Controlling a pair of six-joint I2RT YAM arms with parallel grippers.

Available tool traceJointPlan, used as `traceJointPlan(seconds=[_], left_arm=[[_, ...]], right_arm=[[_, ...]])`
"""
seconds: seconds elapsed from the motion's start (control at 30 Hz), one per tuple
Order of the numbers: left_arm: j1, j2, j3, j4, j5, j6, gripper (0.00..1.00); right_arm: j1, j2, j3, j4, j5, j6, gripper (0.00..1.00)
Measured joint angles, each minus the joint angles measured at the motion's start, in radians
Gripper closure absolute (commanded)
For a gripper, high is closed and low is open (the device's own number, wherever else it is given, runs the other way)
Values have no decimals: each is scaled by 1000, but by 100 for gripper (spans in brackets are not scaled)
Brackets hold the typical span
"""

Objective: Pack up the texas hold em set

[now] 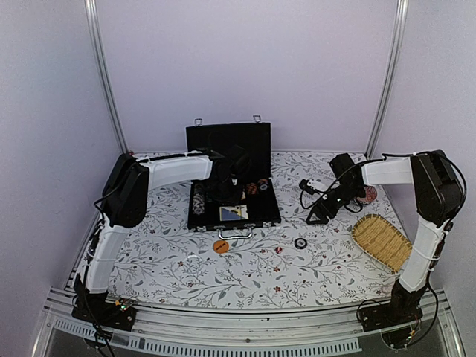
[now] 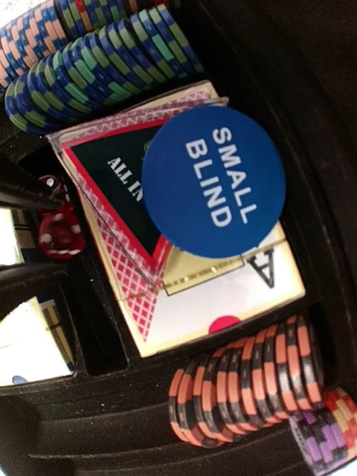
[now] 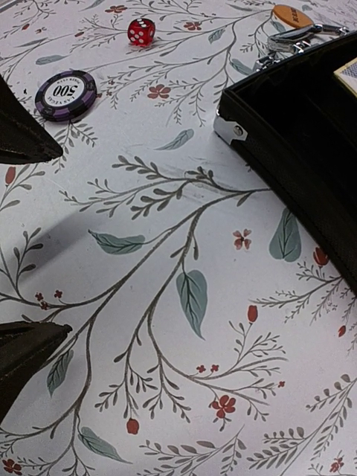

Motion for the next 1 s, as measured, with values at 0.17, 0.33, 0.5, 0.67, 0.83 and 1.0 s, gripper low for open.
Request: traceJointPlan(seconds=[0.17, 0.33, 0.5, 0.67, 0.83, 1.0], left_arm=[[-2, 0, 1, -3, -9, -4, 67], [-3, -7, 2, -6, -13, -2, 67], [-14, -72, 2, 1, -15, 16, 67], [-35, -180, -16, 36, -14, 40, 67], [-51, -276, -88, 87, -4, 73, 67], [-57, -371, -247, 172, 60, 121, 67]], right_arm=[[4, 0, 0, 0, 0, 0, 27], [5, 0, 0, -1, 0, -3, 27], [6, 0, 0, -3, 0, -3, 27], [6, 0, 0, -4, 0, -4, 27], [6, 2, 0, -5, -2, -6, 27], [7, 2, 5, -16, -8, -11, 27]])
